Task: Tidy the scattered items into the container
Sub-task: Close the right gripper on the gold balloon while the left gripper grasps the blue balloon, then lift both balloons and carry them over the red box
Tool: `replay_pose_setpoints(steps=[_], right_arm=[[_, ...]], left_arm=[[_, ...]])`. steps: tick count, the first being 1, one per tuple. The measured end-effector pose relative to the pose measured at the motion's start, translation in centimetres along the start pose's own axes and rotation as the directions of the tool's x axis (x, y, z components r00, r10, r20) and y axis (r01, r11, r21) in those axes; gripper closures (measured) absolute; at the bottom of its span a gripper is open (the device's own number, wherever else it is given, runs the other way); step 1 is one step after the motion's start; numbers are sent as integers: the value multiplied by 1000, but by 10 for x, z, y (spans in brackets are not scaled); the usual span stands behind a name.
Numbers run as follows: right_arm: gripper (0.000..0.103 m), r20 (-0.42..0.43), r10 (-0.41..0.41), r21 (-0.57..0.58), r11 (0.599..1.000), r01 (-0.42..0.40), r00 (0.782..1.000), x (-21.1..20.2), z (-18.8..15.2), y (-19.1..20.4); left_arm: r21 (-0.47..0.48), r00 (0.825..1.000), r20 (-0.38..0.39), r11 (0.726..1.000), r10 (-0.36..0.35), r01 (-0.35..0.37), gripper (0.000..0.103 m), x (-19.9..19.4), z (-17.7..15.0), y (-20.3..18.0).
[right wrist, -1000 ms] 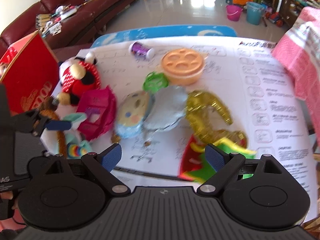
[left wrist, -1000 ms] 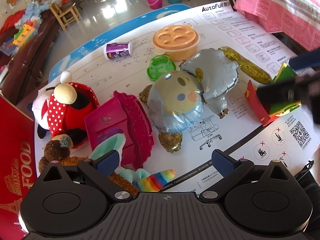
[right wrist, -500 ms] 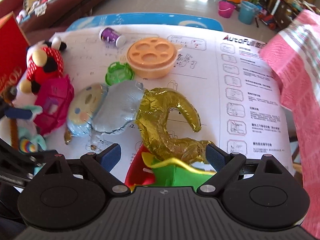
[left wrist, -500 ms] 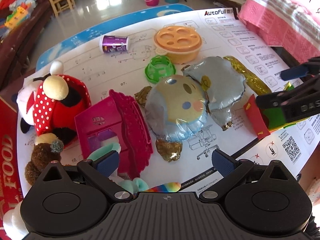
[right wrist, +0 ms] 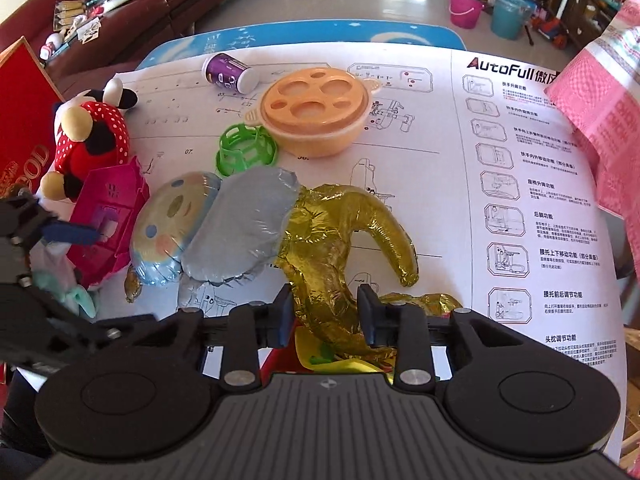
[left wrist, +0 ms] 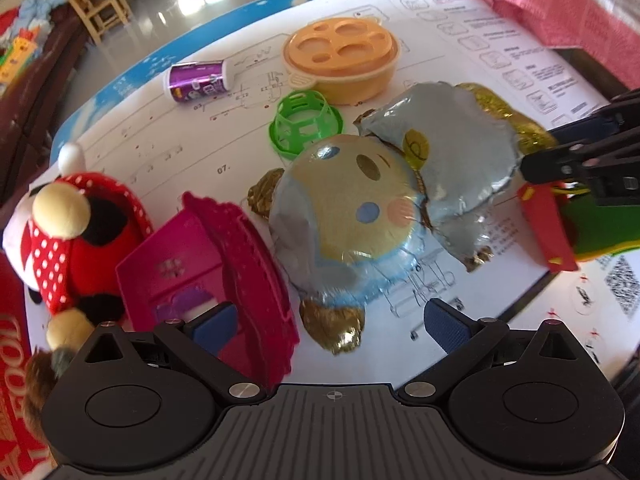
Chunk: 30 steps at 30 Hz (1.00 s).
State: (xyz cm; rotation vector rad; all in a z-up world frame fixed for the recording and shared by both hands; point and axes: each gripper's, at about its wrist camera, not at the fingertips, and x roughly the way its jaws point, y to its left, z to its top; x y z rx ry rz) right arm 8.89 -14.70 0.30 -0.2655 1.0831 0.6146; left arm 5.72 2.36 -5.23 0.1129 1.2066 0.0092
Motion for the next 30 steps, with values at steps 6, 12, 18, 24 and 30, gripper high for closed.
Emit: replay_pose_setpoints(steps=[6,12,18,24,30], right_arm=[[67,-5,33,19,999,-33,999,0,-1,0],[80,1,49,29,998,-49,999,2,0,2],[87,45,69,49,996,-71,997,-9,4,2],[88,94,77,40,996,-81,993,-31,9,7],[88,162,77,1,997,-78,984,-62,17,17]], left_arm=[[27,1000,-26,1000,15,-15,24,12,5,-7],[57,996,-14,995,84,-83,79,14,5,-8],[3,998,40,998,55,-55,93,-3,5,3],[-28,994,94,998,58,-55,94,-30,3,5],[-75,987,149,996,63,-52,93,-63,4,8]])
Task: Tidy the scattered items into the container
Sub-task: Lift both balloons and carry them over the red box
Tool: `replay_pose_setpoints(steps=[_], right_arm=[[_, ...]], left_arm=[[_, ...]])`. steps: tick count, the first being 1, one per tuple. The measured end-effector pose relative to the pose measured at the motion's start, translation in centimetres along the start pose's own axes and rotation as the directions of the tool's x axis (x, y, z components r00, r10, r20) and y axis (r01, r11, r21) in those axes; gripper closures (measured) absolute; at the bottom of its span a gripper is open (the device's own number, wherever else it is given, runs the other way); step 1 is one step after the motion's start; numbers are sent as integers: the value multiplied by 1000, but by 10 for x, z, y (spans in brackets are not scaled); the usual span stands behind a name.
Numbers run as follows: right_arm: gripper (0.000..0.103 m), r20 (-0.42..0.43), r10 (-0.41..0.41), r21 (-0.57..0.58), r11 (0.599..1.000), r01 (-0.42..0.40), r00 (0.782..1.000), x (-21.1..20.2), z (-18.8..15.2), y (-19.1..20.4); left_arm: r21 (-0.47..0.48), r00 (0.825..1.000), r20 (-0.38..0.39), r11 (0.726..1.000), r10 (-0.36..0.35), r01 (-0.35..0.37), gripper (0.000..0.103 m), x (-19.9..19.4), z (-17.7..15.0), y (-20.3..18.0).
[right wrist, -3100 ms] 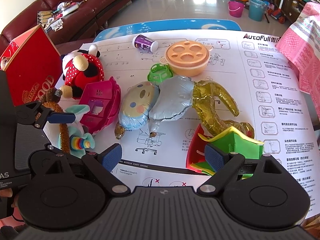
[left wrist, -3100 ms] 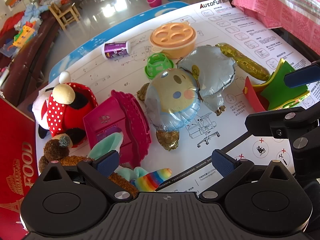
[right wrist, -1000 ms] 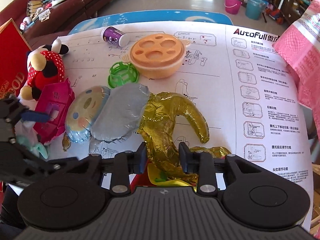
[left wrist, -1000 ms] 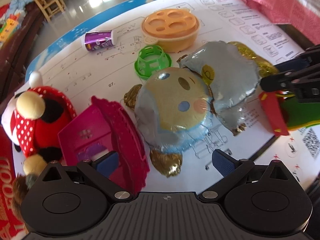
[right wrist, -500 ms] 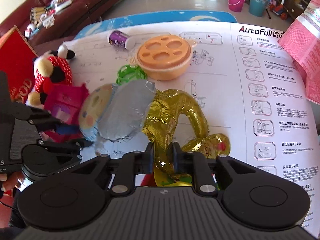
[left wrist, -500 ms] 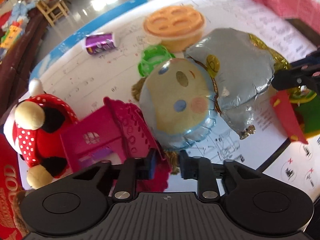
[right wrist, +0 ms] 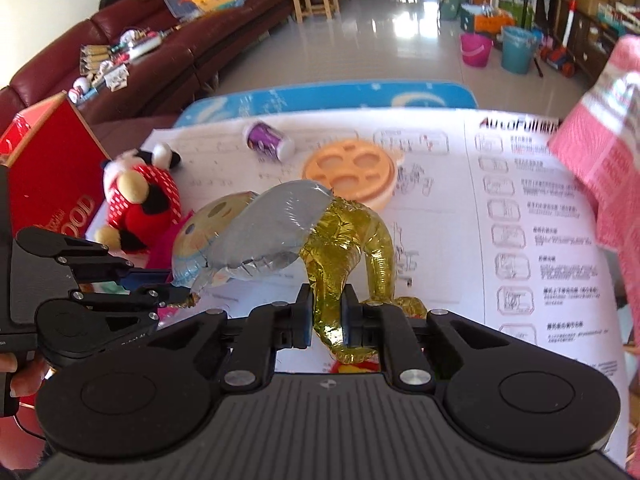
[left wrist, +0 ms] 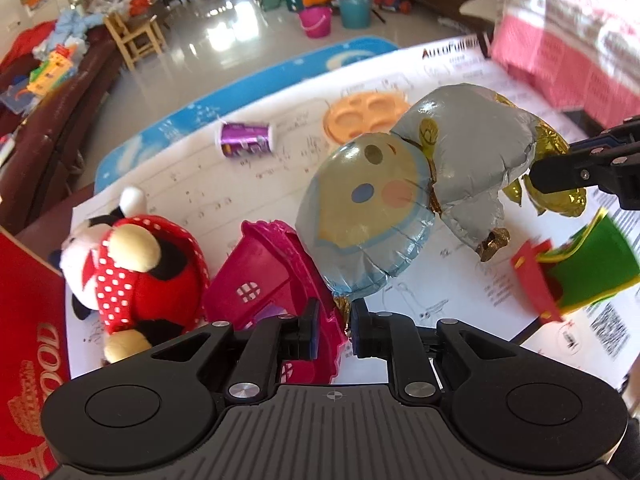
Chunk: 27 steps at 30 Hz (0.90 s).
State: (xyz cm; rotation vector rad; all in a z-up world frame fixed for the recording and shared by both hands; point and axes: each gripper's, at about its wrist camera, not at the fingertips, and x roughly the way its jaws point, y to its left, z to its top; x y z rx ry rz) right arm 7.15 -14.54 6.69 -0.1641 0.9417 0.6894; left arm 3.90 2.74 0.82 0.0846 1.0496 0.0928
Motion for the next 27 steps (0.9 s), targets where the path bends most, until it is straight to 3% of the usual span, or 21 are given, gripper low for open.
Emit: replay_pose_setpoints(steps=[3,7,14,18,21,27], right_arm=[[88,44,-7,-30,1000,8,999,-18,7,8],[88,99,-10,-63,998,16,995,-44,15,17],[88,198,18,-147,989,12,980,-80,32,49],[87,237,37,-203,979,12,971,-90,41,70],[87,250,44,-235,972,16,967,-94,45,84],[88,279,58,-258,966,17,959,-98,46,98]], left_arm=[[-16,999,40,1000,4,-3,92,-18,3,1],[-46,995,86,998,-45,49,92,-42,5,6],[-102,978,207,995,12,9,89,-92,8,29],[-140,963,259,983,-79,118,91,-121,3,48],[-129,951,305,988,-39,82,91,-137,0,59],[-137,953,304,989,-10,55,91,-143,-3,74]])
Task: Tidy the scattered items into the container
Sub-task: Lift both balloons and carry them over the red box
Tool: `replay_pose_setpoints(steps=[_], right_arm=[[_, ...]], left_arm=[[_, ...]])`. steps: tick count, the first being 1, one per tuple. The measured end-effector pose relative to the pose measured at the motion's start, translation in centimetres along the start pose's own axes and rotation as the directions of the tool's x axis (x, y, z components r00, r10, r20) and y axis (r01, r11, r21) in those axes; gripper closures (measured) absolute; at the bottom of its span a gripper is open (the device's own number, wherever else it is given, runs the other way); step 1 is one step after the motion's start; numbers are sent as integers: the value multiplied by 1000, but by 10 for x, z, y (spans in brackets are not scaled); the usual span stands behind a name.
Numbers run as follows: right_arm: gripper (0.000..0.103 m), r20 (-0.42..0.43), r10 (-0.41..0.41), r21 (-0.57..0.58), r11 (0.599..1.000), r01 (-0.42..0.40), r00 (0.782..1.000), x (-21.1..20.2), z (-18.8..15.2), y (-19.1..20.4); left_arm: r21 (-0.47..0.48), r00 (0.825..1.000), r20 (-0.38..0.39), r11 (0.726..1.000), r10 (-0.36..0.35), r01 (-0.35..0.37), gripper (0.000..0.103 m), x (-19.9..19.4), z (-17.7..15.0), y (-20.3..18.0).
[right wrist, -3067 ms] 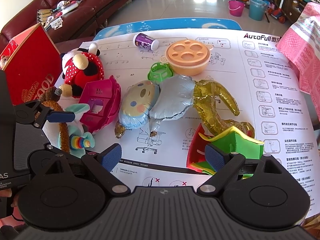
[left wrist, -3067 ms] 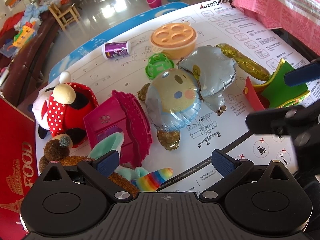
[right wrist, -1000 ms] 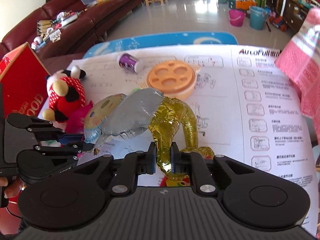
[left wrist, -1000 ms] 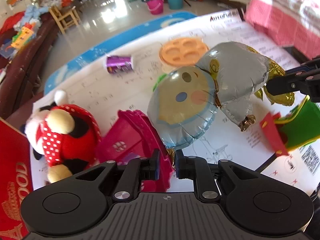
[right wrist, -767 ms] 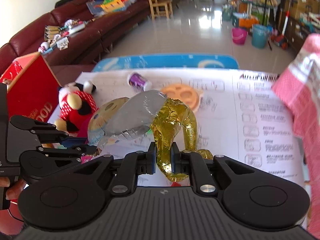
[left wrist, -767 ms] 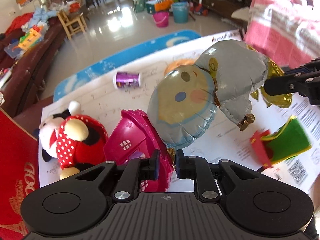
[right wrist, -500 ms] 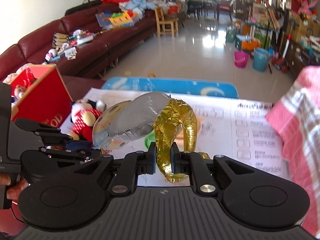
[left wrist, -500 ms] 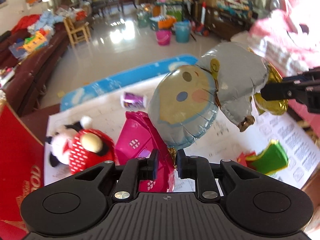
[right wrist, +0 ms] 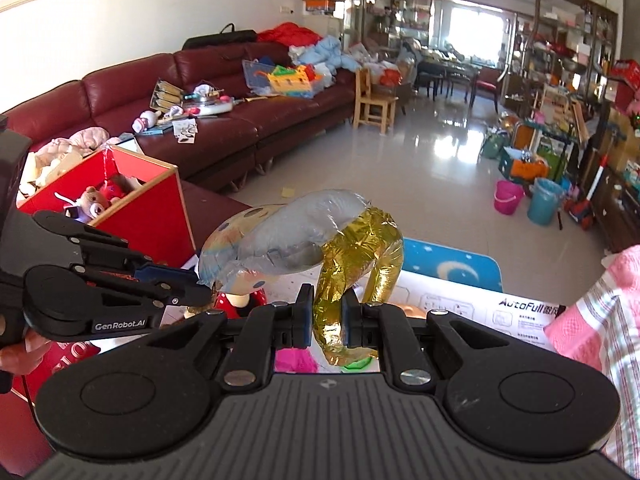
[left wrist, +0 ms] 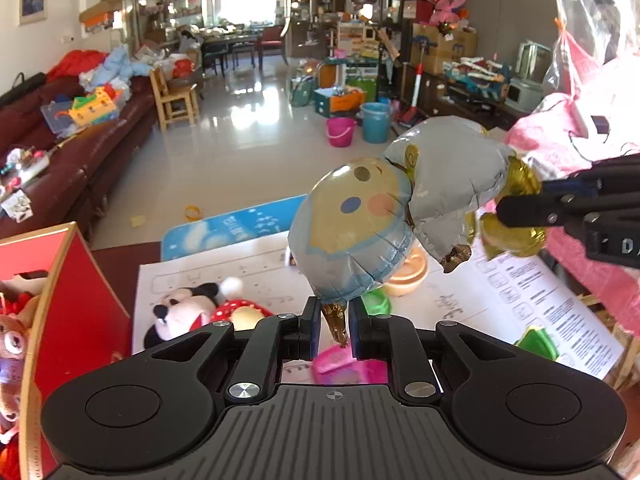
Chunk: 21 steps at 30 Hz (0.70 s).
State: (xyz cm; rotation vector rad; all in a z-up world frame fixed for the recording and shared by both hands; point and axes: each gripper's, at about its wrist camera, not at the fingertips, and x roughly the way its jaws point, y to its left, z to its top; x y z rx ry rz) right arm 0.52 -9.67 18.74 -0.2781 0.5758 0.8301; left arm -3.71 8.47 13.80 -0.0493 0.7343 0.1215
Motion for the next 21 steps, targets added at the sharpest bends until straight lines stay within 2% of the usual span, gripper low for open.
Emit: replay_pose_setpoints(steps=[6,12,17,21], right_arm=[[88,-21,10,5,1000,-10,1000,-1,-2,8],[88,-39,38,-38,999,-40,998,8,6,29],[88,-39,101,-112,988,-105,994,27,29,72],[88,-33,172,-180,968,-176,984,48,59,118]], left_arm=[[-3,999,-12,999,37,-37,92,0,-9,2],[-9,991,-8,991,133,-133,92,-13,-13,22],[-25,965,0,965,260,-260,92,-37,-17,70],[-46,926,-7,925,376,-376,91,-62,-19,123]])
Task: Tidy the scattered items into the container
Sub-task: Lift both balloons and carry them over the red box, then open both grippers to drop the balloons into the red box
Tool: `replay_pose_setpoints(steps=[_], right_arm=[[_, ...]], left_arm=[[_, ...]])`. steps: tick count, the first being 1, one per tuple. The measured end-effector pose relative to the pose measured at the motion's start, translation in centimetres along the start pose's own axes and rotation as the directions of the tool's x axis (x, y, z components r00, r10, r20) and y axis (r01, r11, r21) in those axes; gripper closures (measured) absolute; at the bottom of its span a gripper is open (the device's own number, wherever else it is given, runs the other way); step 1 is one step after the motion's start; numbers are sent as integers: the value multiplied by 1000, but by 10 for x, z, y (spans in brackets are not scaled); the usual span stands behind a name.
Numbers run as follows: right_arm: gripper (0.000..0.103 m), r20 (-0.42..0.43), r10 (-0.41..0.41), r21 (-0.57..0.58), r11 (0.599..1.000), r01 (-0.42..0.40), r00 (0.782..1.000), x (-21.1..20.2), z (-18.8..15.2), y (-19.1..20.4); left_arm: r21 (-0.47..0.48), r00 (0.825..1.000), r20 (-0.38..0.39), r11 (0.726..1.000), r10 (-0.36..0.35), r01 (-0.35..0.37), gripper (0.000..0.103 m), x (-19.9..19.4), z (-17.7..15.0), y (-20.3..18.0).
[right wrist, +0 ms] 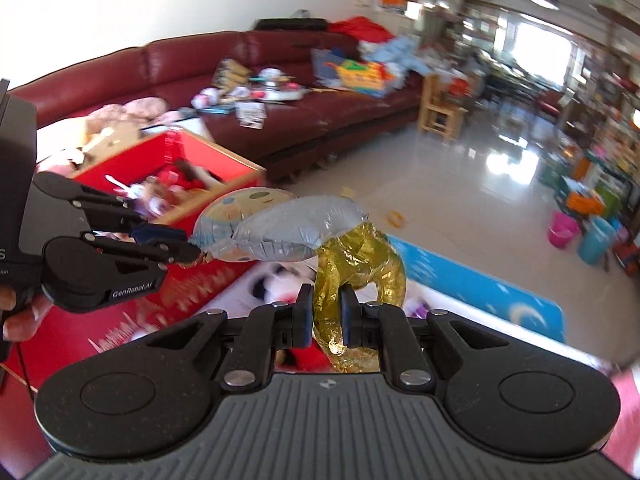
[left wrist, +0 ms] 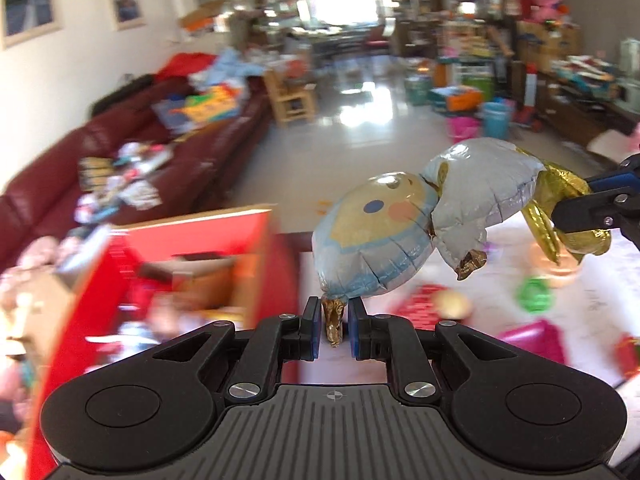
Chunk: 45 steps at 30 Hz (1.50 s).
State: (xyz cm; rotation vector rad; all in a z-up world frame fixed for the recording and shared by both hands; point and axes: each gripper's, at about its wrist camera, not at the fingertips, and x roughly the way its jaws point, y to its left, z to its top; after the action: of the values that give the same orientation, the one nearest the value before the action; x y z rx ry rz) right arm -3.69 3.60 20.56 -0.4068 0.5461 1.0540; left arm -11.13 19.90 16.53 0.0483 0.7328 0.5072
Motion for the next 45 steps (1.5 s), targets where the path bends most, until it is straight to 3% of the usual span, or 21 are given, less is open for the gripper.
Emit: replay_pose_setpoints(steps=[4,11,18,23,24,25,26,27,28,29,30,31,40,45], right_arm=[[88,24,72,-65,995,-71,997,31,46,41],[88,0,179,-102,979,-178,984,92,109,98],[87,-111,195,-46,979,-201,975,166,134,127],[87,-209,189,5,981,-192,959,209,133,131],[87,-225,184,8,982,-187,957,214,131,131],[84,-241,186,12,982,-189,953,219,129,131],[69,-258,192,19,981,-194,947,222,128,128],[56,-264,193,28,981,-193,945,221,127,125],[33,-251,196,26,980,-196,948,219,126,123],[22,-229,199,14,979,-202,953,213,125,121],[20,-209,200,1,979,-204,957,208,124,119],[19,-198,201,-4,979,-206,959,205,124,118],[13,-167,235,51,972,-230,958,173,117,100],[11,-150,236,40,972,-232,960,150,113,88]], left_arm=[[-27,992,2,991,127,-127,87,-5,7,63],[-87,952,-84,950,293,-300,84,25,24,162],[-90,918,-218,929,332,-358,82,100,35,220],[-75,889,-316,926,330,-370,78,153,18,221],[-74,884,-334,926,327,-371,64,159,13,220],[-73,877,-353,925,326,-374,58,164,10,219],[-73,872,-361,922,331,-381,42,167,6,220],[-75,873,-354,921,335,-383,31,167,3,220],[-82,879,-341,922,332,-380,25,164,1,220],[-97,888,-332,925,318,-368,15,160,-1,221],[-116,895,-322,925,310,-362,7,154,-2,222],[-135,901,-307,923,307,-360,6,148,-2,223],[-214,920,-256,910,298,-355,5,95,-5,219],[-245,941,-197,915,275,-319,4,58,-1,198]])
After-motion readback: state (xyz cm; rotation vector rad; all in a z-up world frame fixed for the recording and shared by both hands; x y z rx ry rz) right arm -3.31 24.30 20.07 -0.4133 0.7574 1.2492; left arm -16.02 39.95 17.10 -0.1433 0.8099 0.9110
